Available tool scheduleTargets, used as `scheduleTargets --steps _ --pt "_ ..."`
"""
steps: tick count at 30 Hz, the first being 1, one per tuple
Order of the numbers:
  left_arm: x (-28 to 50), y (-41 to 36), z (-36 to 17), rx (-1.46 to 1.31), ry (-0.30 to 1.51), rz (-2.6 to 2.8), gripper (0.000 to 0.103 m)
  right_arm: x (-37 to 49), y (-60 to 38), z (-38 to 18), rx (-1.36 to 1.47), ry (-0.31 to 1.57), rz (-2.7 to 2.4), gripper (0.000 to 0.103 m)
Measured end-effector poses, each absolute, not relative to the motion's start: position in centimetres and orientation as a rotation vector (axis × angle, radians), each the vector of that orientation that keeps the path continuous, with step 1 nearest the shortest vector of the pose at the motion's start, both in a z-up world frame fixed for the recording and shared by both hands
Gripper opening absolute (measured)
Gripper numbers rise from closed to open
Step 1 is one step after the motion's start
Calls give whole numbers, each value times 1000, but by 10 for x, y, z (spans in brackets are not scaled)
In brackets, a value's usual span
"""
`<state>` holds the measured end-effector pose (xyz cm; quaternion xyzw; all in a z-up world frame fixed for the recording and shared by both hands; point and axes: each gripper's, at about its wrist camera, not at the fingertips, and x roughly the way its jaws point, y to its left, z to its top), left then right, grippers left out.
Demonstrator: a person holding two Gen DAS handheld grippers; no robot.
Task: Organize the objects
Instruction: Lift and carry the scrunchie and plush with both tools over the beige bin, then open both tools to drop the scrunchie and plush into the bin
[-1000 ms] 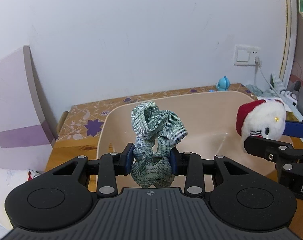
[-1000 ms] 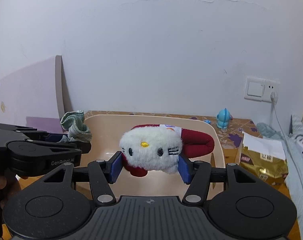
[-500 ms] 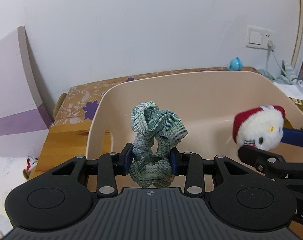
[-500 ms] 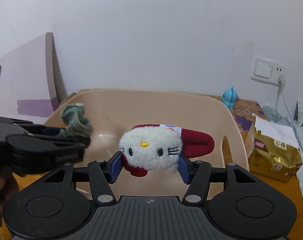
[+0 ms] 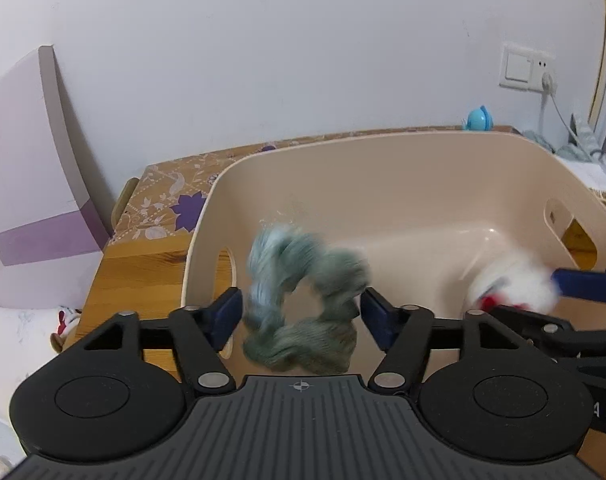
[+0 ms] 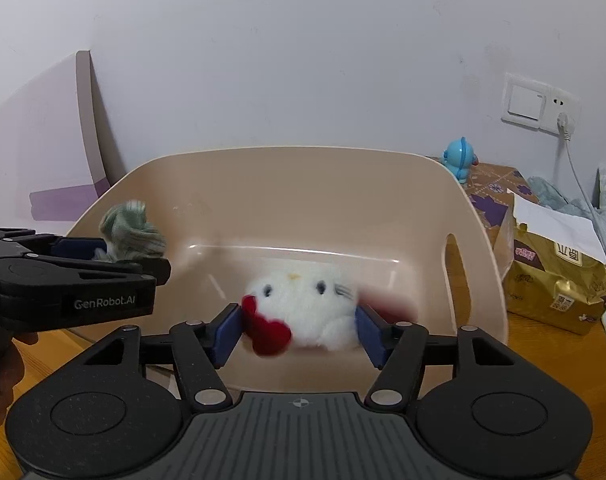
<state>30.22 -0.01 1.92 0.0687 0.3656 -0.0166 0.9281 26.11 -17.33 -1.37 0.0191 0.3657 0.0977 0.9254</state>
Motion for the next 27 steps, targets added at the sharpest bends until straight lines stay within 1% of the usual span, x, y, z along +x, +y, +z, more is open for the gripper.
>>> scheduleTargets --steps 1,2,5,6,7,8,9,13,14,27 --pt "302 0 21 143 744 -28 74 260 -174 -12 46 749 206 68" --pt "301 0 22 141 738 -31 76 259 -176 -11 55 748 213 70" --pt "298 1 29 137 725 -26 78 253 -180 -3 76 733 215 79" --pt "297 1 31 138 719 -24 78 250 -181 0 82 723 217 81" --pt "295 1 34 141 712 -22 81 249 -183 3 86 715 218 81" --pt "294 1 36 143 706 -20 84 247 -183 7 91 709 219 84" --pt "292 1 38 145 697 -19 85 246 -185 10 97 703 221 89" --pt "284 -1 48 146 667 -21 87 235 -189 23 125 667 241 101" --pt "281 -2 51 147 659 -22 88 232 -190 26 126 659 245 102" --pt "245 -3 76 168 602 -28 88 203 -204 46 162 639 263 103"
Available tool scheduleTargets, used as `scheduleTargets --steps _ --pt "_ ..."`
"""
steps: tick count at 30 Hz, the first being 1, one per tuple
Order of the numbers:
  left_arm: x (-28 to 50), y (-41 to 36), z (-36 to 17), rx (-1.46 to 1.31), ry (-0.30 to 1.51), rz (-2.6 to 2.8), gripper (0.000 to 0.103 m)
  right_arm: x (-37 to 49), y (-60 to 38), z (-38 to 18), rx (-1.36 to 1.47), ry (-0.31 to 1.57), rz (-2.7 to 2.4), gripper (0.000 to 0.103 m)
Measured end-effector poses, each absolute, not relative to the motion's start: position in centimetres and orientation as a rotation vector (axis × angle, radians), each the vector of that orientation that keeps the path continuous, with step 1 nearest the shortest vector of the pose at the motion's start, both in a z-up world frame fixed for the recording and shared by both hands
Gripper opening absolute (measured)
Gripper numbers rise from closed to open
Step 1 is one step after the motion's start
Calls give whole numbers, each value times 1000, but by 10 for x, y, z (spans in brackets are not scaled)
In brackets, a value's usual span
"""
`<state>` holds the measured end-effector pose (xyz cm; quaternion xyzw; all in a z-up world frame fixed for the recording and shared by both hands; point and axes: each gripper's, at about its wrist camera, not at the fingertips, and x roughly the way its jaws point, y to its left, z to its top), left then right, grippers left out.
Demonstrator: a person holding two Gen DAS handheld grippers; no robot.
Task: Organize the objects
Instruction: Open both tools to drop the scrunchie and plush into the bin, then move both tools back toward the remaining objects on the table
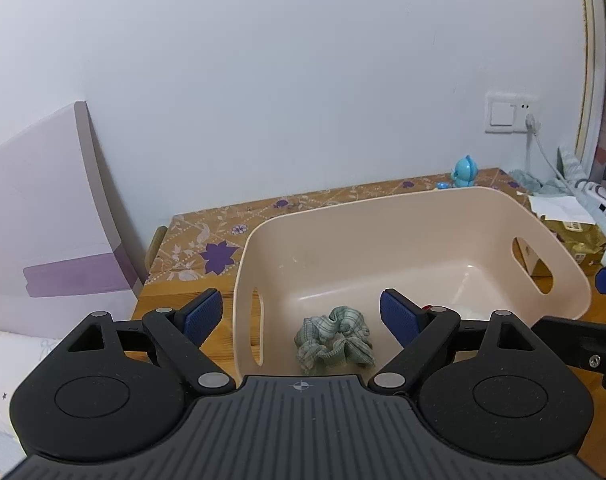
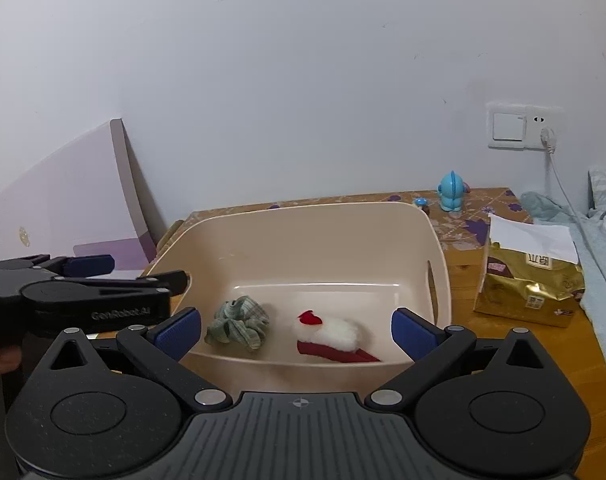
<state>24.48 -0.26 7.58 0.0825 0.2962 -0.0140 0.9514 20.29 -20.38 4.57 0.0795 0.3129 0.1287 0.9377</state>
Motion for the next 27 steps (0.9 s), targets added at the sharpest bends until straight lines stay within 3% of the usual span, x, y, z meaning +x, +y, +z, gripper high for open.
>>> scheduleTargets --steps 27 --pt "159 14 64 129 591 -42 88 137 -212 22 148 693 242 103"
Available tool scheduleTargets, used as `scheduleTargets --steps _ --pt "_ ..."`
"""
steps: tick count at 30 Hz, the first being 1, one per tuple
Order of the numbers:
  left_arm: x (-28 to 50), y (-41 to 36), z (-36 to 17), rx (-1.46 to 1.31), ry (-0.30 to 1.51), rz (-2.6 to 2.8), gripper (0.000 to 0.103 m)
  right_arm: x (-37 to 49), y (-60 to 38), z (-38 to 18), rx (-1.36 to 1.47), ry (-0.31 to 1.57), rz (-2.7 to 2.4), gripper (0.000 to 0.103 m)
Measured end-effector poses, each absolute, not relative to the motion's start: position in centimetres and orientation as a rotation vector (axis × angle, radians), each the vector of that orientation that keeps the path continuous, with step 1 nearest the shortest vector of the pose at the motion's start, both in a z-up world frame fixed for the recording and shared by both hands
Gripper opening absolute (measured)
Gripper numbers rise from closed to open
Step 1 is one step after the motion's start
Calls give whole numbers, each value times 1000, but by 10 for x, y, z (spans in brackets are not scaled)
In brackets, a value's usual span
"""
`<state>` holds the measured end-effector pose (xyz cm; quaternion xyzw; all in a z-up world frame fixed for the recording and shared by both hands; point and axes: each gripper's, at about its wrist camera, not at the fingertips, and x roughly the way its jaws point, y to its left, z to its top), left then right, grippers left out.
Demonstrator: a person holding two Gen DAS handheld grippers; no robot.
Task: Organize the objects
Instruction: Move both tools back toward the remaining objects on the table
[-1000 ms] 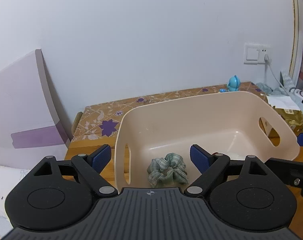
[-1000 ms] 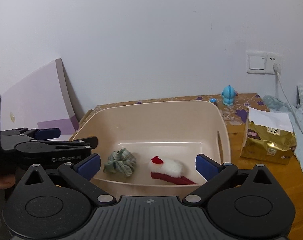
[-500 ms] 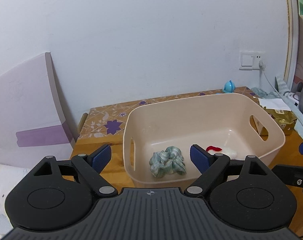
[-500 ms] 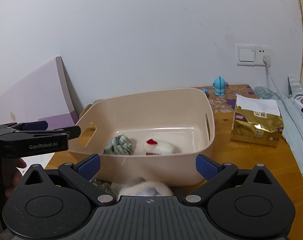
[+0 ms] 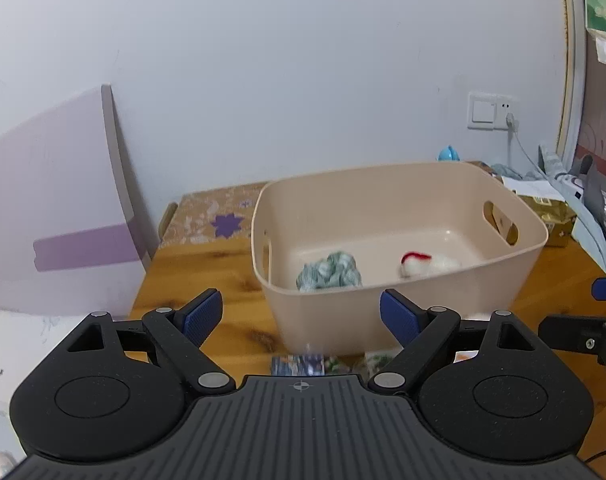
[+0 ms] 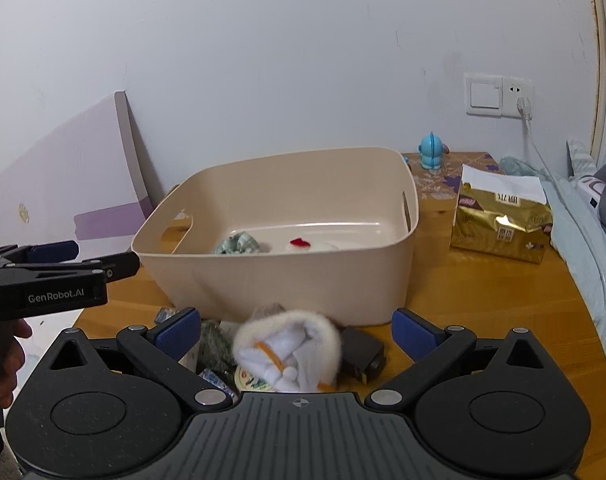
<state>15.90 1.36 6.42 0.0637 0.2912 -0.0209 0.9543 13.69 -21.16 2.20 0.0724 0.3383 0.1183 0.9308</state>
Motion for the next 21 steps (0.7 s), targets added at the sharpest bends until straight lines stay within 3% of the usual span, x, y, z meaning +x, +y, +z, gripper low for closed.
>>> scheduleTargets --steps 21 --pt "143 35 -4 165 703 -69 88 126 -169 -34 100 845 251 103"
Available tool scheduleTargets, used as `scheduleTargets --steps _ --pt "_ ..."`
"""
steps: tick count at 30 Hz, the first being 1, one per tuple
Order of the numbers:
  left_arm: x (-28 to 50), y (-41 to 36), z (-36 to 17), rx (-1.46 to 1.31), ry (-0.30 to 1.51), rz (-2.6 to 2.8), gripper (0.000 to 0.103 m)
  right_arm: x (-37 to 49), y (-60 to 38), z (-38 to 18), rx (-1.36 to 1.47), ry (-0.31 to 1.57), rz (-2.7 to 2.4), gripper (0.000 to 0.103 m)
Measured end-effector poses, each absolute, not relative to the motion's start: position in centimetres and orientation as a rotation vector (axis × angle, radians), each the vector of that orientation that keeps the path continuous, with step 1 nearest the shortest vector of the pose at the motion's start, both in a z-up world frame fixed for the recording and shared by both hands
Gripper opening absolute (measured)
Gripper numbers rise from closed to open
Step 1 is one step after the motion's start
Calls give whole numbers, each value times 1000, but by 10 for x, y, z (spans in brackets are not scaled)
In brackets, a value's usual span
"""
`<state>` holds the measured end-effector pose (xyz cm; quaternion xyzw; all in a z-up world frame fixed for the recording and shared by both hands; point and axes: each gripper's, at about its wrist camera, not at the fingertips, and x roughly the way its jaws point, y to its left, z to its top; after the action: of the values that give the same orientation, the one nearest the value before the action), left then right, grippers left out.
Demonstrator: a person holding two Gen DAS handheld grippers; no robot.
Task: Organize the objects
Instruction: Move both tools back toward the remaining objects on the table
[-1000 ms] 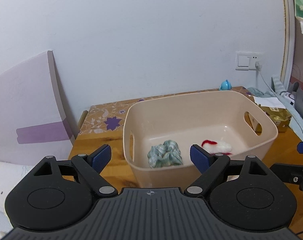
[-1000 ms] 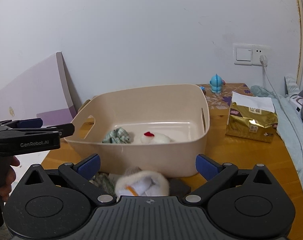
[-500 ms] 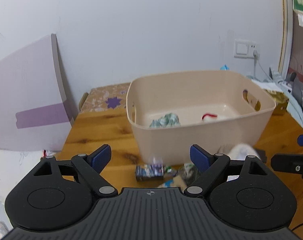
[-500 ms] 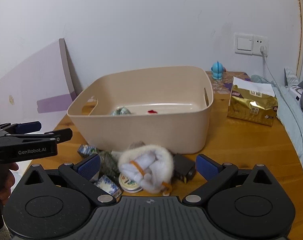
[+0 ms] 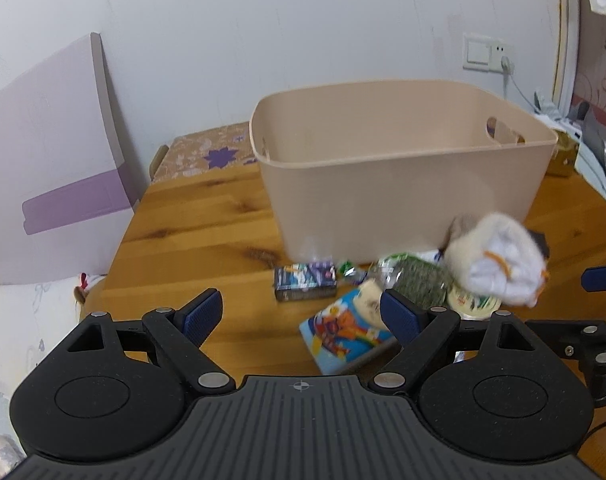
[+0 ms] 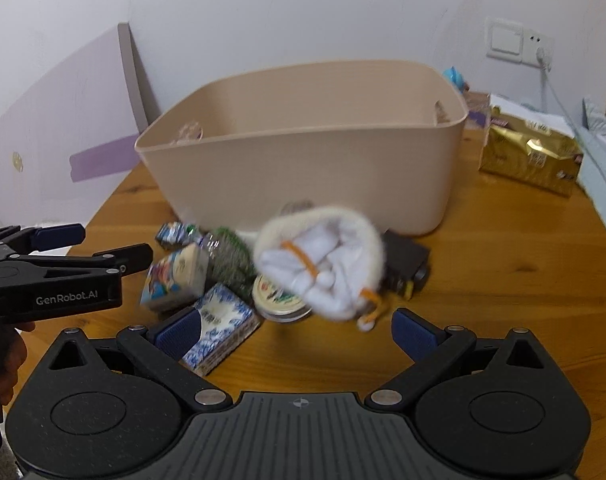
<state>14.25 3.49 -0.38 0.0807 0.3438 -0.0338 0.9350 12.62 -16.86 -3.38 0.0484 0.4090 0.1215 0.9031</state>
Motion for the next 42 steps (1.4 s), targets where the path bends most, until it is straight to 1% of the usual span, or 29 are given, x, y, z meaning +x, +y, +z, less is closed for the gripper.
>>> scheduleTargets --steps 14,24,31,35,42 --pt "141 66 -19 96 713 -19 88 133 -132 -62 76 937 299 103" --pt "146 82 -24 84 727 -2 88 150 -120 -71 193 995 311 103" --pt "151 87 -32 87 744 16 88 156 -103 -73 157 971 269 103" --pt "153 92 -32 66 744 23 88 156 -94 -75 81 957 218 103" --pt "155 93 -32 68 743 15 88 146 -103 -77 59 928 213 103"
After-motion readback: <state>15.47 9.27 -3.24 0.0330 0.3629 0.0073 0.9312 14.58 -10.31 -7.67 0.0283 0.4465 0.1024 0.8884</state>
